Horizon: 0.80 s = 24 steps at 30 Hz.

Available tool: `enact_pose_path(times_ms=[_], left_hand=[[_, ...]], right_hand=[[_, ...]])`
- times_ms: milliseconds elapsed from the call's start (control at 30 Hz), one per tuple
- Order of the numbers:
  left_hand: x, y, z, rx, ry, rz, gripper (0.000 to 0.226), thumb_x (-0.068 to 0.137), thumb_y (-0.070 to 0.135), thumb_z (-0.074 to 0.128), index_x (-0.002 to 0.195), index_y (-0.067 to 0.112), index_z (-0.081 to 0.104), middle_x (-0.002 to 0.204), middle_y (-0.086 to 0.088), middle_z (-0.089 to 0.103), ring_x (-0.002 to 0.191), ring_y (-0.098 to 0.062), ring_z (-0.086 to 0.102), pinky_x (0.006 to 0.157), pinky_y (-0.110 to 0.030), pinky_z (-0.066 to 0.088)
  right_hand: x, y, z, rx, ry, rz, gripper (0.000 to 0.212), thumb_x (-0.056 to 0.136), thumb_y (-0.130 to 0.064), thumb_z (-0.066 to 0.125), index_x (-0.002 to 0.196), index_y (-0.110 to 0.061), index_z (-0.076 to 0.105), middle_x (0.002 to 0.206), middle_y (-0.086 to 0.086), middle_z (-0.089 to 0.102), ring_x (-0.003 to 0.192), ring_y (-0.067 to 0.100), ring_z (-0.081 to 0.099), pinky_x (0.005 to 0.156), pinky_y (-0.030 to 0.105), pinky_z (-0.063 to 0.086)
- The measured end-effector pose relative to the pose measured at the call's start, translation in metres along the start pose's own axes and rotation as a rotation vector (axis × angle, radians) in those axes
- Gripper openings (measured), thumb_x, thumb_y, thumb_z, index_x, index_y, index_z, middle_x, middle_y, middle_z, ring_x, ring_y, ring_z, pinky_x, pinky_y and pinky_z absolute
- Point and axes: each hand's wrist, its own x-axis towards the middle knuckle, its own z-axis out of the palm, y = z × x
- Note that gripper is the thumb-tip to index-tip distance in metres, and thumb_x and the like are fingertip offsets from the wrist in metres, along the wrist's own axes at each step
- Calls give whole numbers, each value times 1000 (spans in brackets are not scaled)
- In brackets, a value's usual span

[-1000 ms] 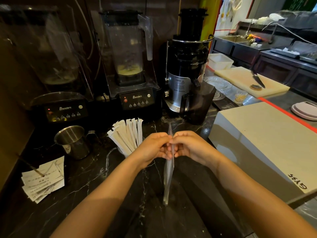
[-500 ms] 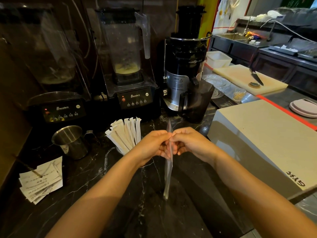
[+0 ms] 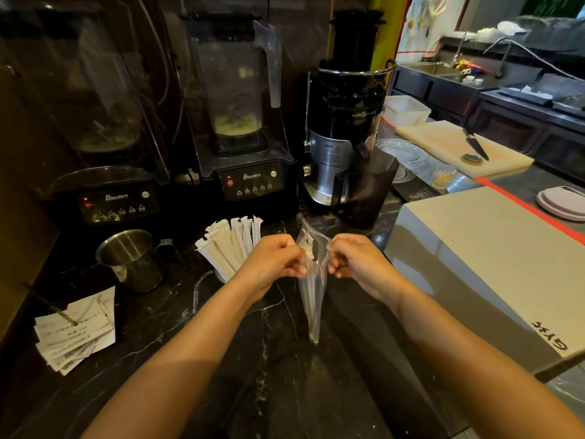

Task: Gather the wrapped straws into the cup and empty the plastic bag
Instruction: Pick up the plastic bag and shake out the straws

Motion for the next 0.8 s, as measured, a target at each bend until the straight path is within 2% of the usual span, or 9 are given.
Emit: enact_pose_path(times_ms=[233,400,533,633,700,800], left_hand=[[7,6,-11,220,158,67,27,80,0,50,56,12,46,32,6,50,34,-1,47,39,-12,42],[13,12,-21,332,280,107,31,79,-1,51,52,13,44,42,0,49,31,-1,47,36,-12,39],[15,17,-25,399,236,109,30,78,-2,53,54,13,43,47,-3,52,33,-2,52,37,-13,41],[18,23,-25,432,170,96,28,76,-3,54,56,12,43,50,-5,55,35,-4,55,40,-16,43],[19,28,-23,453,138,101,26,77,-2,54,58,12,44,51,-5,56,36,-4,56,39,-15,44],[20,35,-15,434,70,131,27,77,-4,52,58,12,44,46,-1,55,36,-4,56,38,-13,43]], right_hand=[[0,-11,-15,-276,134,-18,35,79,-11,51,45,-18,50,38,-7,46,40,6,46,40,13,36],[-2,-22,-32,-393,197,-22,34,77,-7,54,44,-11,49,29,-7,44,31,4,42,36,8,34],[-4,-27,-43,-492,187,-2,36,76,-6,55,40,-11,49,25,-5,45,29,2,43,39,9,37],[-6,-27,-47,-577,185,19,37,76,-8,56,40,-13,50,25,-5,46,29,2,44,51,18,44],[-6,-26,-51,-605,182,37,38,76,-8,56,40,-14,49,25,-5,45,30,3,44,54,22,41],[-9,-26,-56,-611,127,69,37,77,-10,56,41,-14,46,32,-3,45,35,7,44,51,21,36]])
